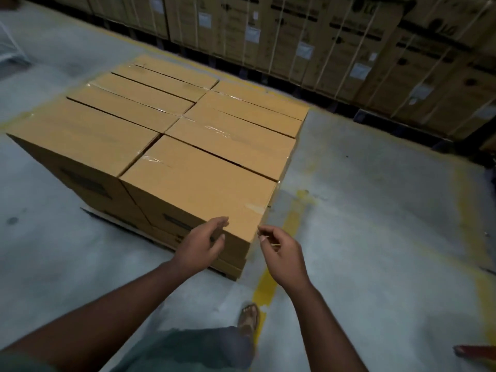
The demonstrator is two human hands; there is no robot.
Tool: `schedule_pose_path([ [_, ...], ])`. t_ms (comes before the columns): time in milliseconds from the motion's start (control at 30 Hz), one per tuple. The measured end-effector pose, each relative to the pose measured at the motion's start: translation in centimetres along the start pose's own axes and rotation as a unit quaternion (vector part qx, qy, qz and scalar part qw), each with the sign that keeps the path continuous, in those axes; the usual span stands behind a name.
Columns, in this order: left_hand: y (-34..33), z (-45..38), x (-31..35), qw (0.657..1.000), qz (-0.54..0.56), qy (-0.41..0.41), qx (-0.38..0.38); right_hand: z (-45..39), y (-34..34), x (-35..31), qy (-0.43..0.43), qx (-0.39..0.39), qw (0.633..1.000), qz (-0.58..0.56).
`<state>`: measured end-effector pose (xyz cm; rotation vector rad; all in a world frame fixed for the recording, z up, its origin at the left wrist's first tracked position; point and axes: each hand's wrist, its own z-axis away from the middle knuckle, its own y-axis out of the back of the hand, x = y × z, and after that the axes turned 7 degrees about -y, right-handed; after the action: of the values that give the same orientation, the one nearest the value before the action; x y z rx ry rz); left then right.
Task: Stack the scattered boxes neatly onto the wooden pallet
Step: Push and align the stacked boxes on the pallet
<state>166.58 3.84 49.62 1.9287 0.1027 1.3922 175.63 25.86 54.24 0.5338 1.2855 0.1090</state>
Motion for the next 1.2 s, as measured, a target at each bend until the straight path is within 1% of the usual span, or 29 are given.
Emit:
schedule_pose_path([
  [67,-3.9,-2.3,0.6,1.000,-0.005,-0.003,0.010,-2.7,2.8,1.2,0.011,-0.021,1.000,0.010],
  [167,-9.4,-6.3,2.0,1.000,-0.018,-0.005,0.003,-6.2,7.3,3.4,0.005,-0.046,0.999,0.020],
  [233,-11.6,-9.4,3.3,1.000,-0.011,-0.005,-0.006,-8.4,10.3,4.6,-0.002,-0.049,0.999,0.024],
  [300,-12.7,-12.6,4.2,1.000,-0.015,0.002,0.001,-11.3,12.8,5.4,-0.008,-0.065,0.997,0.039],
  [433,-14.0,-16.8,5.3,0.997,-0.035,0.048,0.052,-17.6,16.3,7.0,-0.014,-0.117,0.992,0.052],
  [567,-17.4,-18.1,5.3,0.985,-0.070,0.111,0.109,-24.6,18.6,10.1,0.013,-0.193,0.980,0.050],
  [667,-21.8,-18.2,5.7,0.965,-0.100,0.169,0.174,-29.8,20.5,13.2,0.035,-0.263,0.962,0.065],
  [733,-25.3,-18.3,6.8,0.945,-0.123,0.213,0.217,-32.9,21.9,15.2,0.054,-0.310,0.946,0.073],
  [833,-30.8,-19.4,9.9,0.909,-0.138,0.274,0.284,-37.0,24.7,17.2,0.100,-0.382,0.912,0.107],
  [933,-35.0,-21.6,14.1,0.877,-0.133,0.318,0.334,-39.5,27.2,17.1,0.165,-0.431,0.874,0.155],
  [1100,-38.9,-24.7,19.5,0.840,-0.138,0.365,0.378,-40.2,29.8,15.1,0.250,-0.478,0.819,0.197],
  [1200,-40.8,-25.1,21.5,0.827,-0.143,0.378,0.391,-39.9,31.1,15.6,0.275,-0.469,0.813,0.208],
])
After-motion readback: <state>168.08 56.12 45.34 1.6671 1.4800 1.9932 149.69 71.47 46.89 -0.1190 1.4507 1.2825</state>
